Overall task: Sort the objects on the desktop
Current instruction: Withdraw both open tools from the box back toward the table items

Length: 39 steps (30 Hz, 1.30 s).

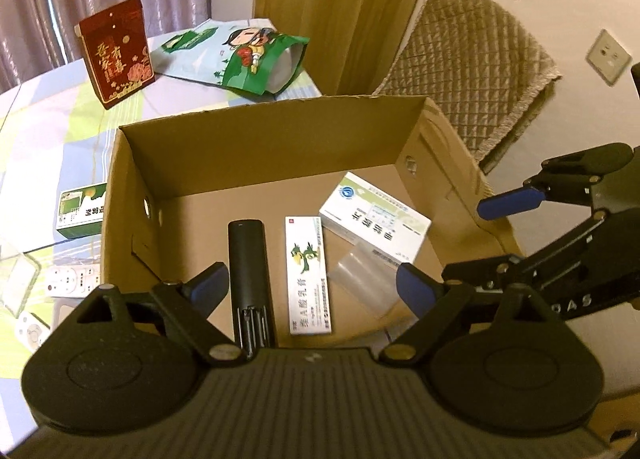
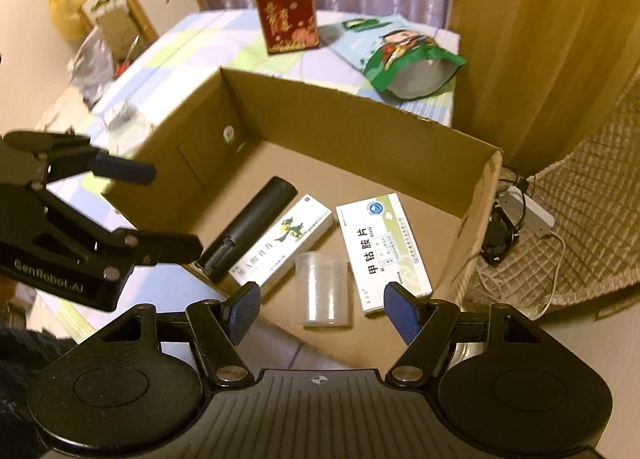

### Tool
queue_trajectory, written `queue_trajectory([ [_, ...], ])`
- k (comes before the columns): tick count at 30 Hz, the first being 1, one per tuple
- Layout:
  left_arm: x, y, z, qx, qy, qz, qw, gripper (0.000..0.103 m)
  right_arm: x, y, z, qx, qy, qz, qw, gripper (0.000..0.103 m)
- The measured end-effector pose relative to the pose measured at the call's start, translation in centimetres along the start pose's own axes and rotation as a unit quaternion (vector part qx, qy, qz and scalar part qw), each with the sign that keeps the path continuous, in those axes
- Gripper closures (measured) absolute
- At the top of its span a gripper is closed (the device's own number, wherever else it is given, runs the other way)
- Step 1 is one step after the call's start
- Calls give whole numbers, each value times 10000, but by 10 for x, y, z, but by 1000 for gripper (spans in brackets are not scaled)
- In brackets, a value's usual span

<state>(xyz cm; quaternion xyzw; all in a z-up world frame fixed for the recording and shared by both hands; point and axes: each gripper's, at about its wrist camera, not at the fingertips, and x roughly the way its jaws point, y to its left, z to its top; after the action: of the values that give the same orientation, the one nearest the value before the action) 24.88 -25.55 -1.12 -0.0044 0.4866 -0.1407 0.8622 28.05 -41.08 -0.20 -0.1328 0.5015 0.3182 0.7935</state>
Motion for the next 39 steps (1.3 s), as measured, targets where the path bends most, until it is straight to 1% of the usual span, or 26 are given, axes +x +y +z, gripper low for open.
queue_trajectory([
  [6, -21, -2, -16, 277, -63, -208, 9994, 14, -16, 15, -19, 534, -221, -132, 9982, 32],
  [11, -37, 4, -33, 551, -54, -418, 9976, 13, -24, 35, -37, 1064, -360, -185, 9935, 32],
  [17, -53, 22, -53, 863, 9, -644, 9942, 11, -22, 63, -51, 1637, -425, -200, 9854, 32],
  [23, -63, 48, -68, 1041, 98, -815, 9912, 10, -13, 97, -59, 2066, -484, -271, 9768, 32],
  [30, -72, 82, -82, 1193, 139, -909, 9886, 9, -1, 134, -63, 2453, -571, -538, 9663, 32],
  [35, -76, 106, -89, 1288, 143, -907, 9874, 9, 4, 157, -65, 2696, -727, -774, 9571, 32],
  [39, -77, 129, -98, 1349, 121, -748, 9880, 8, 18, 182, -62, 2688, -803, -692, 9574, 32],
])
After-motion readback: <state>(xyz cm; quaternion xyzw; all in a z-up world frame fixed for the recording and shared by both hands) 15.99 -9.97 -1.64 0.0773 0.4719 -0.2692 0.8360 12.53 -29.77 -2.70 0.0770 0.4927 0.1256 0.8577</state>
